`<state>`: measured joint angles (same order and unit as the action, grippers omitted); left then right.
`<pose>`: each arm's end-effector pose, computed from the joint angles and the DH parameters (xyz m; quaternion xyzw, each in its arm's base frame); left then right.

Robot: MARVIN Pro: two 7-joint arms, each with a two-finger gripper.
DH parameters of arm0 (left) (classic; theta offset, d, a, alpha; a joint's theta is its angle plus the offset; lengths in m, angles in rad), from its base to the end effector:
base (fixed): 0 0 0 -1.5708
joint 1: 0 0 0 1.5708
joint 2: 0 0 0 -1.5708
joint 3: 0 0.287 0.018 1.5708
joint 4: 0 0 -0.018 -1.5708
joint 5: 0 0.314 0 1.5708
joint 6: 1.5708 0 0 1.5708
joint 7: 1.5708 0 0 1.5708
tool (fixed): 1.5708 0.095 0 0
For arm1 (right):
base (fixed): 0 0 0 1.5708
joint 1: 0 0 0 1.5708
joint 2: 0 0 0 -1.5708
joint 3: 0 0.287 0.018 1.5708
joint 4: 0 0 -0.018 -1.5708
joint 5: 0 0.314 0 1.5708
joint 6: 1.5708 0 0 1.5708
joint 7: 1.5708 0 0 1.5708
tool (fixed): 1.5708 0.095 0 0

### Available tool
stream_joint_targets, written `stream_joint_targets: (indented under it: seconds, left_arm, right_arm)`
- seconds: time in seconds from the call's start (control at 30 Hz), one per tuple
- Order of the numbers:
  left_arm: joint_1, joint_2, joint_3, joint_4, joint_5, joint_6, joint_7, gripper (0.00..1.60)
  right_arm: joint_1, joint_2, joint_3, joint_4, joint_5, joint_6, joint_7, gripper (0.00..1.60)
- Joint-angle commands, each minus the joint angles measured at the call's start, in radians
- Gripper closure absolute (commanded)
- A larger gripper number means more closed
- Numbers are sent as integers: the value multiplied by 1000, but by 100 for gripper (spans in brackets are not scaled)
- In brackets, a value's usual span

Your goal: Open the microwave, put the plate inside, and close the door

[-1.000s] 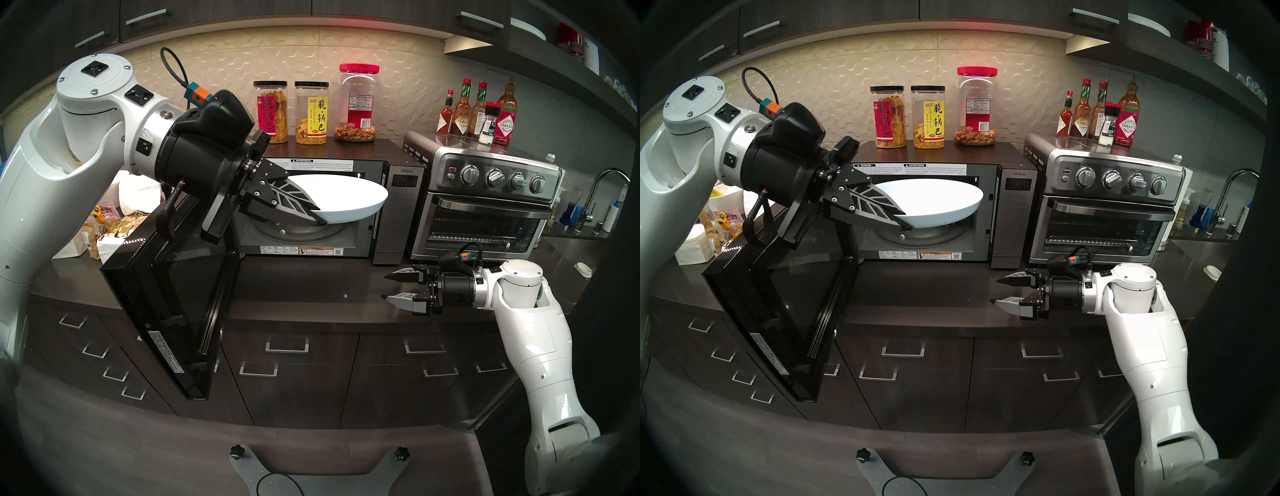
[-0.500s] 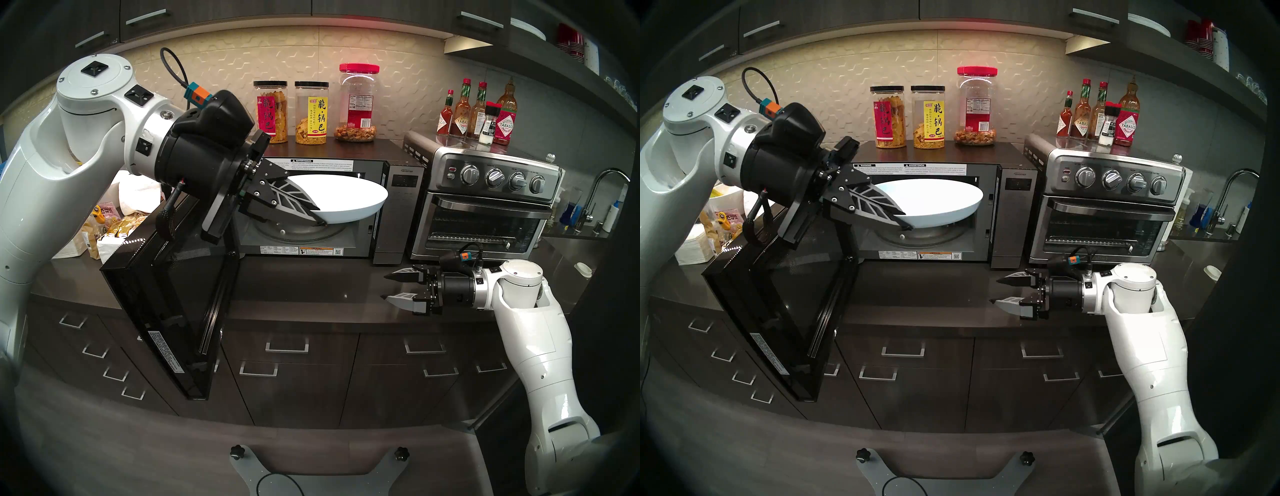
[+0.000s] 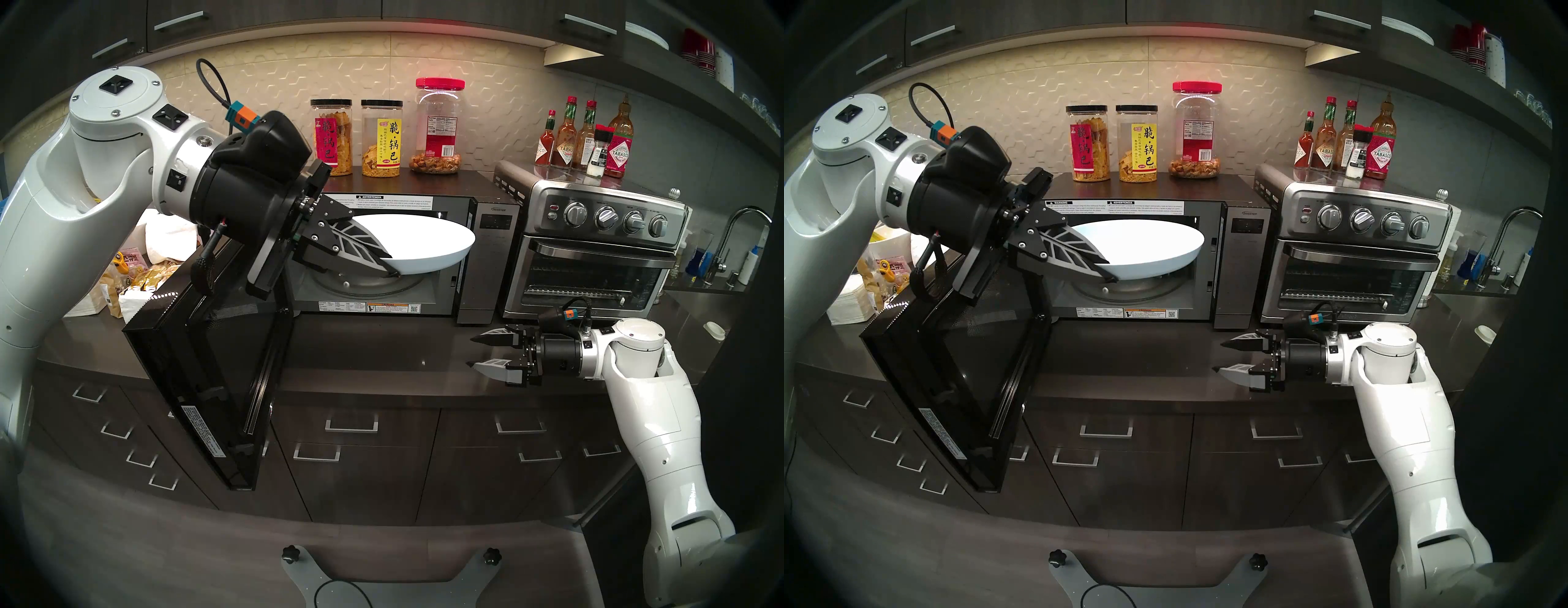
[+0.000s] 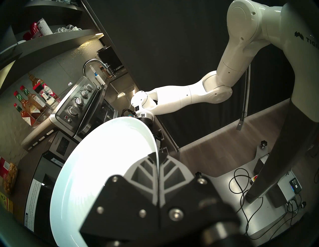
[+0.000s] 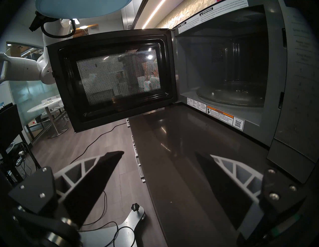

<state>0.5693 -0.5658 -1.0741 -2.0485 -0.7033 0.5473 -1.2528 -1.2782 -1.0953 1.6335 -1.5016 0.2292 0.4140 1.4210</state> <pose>0.3256 -0.0262 0.0667 0.4707 -0.7261 0.4393 0.2414 0.4237 -0.0796 -0.1959 -0.6569 -0.4283 -0.4772 0.3967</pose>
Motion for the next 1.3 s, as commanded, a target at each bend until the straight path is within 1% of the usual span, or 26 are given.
stream_joint_targets:
  seconds: [0.0,0.8,0.97,1.03,1.17,1.27]
  left_arm:
    - [-11,0,-9,2,-3,3,0,160]
    - [-12,1,-7,2,-5,2,1,160]
    - [-24,8,-19,-1,-14,17,-1,160]
    - [-25,14,-36,-12,-32,28,3,160]
    - [-36,21,-50,-13,-44,40,-2,160]
    - [-43,23,-50,-10,-45,45,-11,160]
  right_arm:
    - [15,2,0,-9,9,1,14,0]
    - [15,2,0,-9,9,1,14,0]
    - [15,2,0,-9,9,1,14,0]
    - [15,1,0,-9,9,1,14,0]
    - [15,1,1,-9,9,1,13,0]
    - [15,1,0,-9,9,1,14,0]
